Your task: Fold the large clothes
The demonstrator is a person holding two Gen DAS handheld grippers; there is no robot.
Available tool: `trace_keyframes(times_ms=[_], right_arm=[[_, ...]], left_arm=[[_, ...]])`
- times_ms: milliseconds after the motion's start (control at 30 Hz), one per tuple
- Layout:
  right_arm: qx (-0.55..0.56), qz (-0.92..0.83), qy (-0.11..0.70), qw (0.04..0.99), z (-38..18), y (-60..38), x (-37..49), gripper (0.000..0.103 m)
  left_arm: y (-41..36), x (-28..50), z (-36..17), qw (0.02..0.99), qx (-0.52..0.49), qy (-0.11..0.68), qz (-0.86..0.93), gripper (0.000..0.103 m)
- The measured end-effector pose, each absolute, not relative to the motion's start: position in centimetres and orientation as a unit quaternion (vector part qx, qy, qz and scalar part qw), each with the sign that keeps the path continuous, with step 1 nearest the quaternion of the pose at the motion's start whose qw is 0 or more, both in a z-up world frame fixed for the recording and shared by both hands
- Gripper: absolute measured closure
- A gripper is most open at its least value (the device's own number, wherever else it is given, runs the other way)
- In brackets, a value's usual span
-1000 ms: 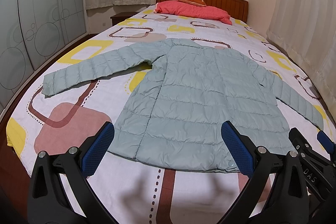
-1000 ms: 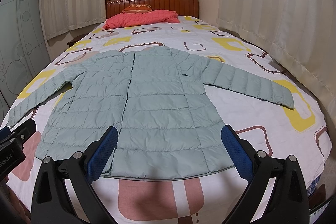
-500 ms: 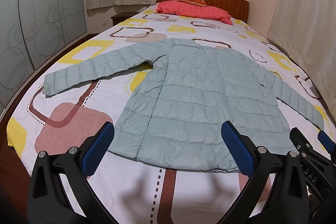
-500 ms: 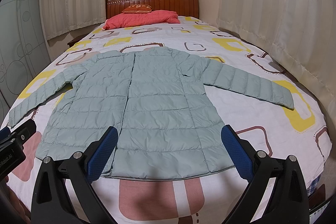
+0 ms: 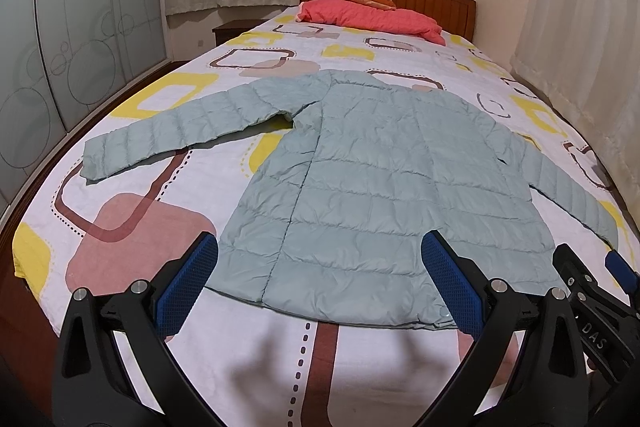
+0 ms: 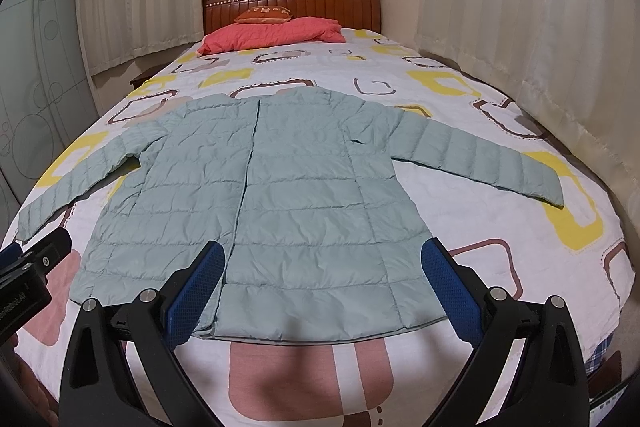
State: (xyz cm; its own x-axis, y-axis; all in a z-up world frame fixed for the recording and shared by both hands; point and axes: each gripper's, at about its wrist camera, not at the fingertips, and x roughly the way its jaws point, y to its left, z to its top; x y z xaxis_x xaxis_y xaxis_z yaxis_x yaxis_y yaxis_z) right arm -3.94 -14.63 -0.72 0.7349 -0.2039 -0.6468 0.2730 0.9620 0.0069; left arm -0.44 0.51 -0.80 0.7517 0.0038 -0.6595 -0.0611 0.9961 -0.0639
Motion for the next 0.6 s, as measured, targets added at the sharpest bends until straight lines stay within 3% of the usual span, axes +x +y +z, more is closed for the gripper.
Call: trace_keyframes(times_ms=[267,600], right_arm=[[0.101,-0.124,0.345,0.925,-1.6,-16.9,-2.0,0.005],[0.277,-0.168,0.316,0.892,-4.8,-31.2,0.5,0.006]], left_arm=[[3.3,1.4,-2.7,0.927,-0.083,0.366,0.026,0.002],[11.7,7.6,-6.6,0.894,-0.191,0.393,0.097,0.002]])
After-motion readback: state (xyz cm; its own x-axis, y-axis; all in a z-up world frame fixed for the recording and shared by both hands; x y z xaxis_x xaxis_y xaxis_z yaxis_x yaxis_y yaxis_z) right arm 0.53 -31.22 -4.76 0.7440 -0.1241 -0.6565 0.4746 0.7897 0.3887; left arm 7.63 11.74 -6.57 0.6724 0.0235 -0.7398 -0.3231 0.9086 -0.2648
